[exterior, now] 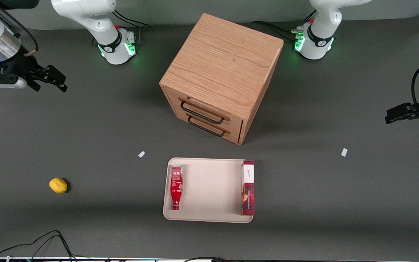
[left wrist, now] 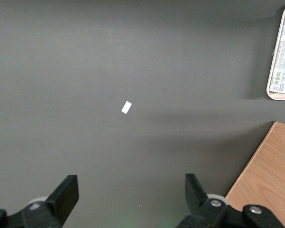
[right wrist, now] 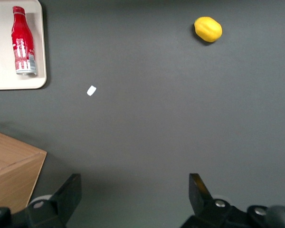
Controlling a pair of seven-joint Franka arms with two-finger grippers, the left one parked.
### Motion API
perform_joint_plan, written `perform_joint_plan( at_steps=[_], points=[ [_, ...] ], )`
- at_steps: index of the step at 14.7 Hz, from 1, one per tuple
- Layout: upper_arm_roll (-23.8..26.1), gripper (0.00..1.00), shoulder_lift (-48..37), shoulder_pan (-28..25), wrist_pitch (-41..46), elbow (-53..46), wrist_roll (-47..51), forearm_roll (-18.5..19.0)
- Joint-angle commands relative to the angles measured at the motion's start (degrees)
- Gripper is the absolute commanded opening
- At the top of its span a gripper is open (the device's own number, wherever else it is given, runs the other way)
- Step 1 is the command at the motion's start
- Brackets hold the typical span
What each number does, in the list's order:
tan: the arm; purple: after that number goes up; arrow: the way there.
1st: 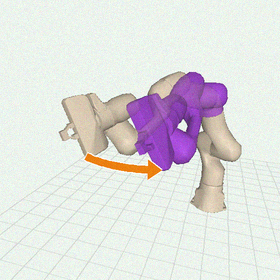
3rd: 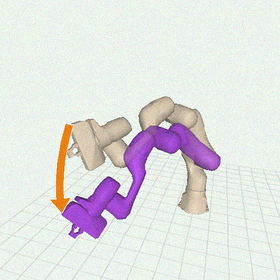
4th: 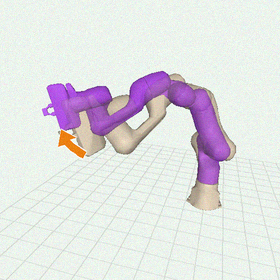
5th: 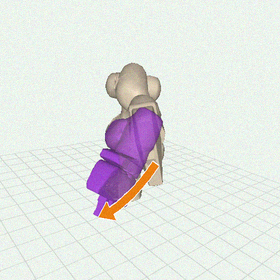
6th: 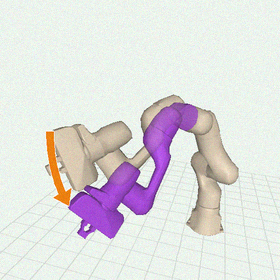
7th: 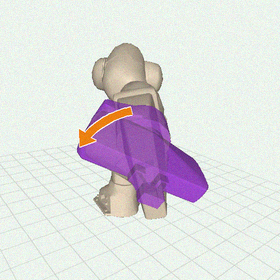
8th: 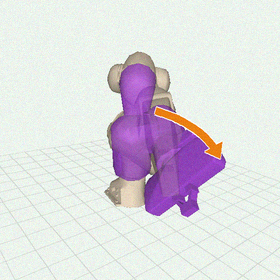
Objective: Place coke bottle on tray
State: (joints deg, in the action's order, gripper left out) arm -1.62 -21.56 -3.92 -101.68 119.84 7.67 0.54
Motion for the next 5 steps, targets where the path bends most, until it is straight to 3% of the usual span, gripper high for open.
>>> perform_joint_plan(
  at_steps=[1, 5],
  points=[
    [-0.8, 1.00, 2.2, -1.1, 4.4, -4.8, -1.7, -1.3],
    [-0.7, 1.00, 3.1, -1.5, 4.6, -5.9, -1.3, -1.3]
  ],
)
